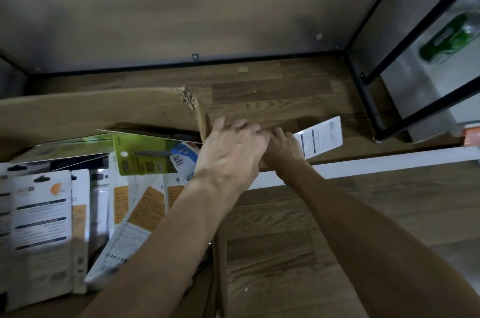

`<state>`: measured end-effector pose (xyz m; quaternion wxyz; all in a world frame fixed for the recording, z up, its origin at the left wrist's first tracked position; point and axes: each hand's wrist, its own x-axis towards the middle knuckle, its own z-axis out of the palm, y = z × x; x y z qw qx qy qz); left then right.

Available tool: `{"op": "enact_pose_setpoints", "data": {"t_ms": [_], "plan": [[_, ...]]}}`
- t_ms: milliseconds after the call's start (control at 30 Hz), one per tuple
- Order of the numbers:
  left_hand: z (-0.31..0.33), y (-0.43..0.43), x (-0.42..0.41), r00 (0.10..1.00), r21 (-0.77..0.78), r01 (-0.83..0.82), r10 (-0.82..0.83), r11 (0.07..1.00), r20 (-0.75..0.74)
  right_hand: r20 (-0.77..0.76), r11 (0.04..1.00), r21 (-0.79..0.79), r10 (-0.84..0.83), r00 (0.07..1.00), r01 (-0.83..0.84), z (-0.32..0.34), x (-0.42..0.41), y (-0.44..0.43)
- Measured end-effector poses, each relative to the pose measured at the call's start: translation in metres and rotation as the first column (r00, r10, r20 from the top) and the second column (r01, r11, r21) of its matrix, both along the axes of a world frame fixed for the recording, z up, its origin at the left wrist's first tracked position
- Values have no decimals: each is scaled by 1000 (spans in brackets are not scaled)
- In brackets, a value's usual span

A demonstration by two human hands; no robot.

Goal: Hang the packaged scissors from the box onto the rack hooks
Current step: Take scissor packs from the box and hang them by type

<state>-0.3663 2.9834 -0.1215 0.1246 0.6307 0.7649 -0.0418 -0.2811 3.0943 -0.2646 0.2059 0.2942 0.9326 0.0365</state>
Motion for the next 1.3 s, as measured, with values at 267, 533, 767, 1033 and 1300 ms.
{"op": "enact_pose_setpoints", "data": {"t_ms": [267,533,767,1033,1300], "plan": [[-2,-6,5,999,67,-21,23,998,-28,-193,999,-40,-16,981,9,60,16,-13],[12,-26,7,993,284,-92,67,954,96,-147,999,40,-1,989,7,135,35,-40],[38,-71,-15,941,549,-290,131,784,311,-554,944,292,38,831,152,207,39,-69],[65,-170,-90,761,568,-649,433,507,483,-757,948,296,308,575,-119,314,-23,-186],[44,-300,-141,-144,-160,-987,508,-12,849,-534,782,-389,239,811,-487,277,-79,-258]]}}
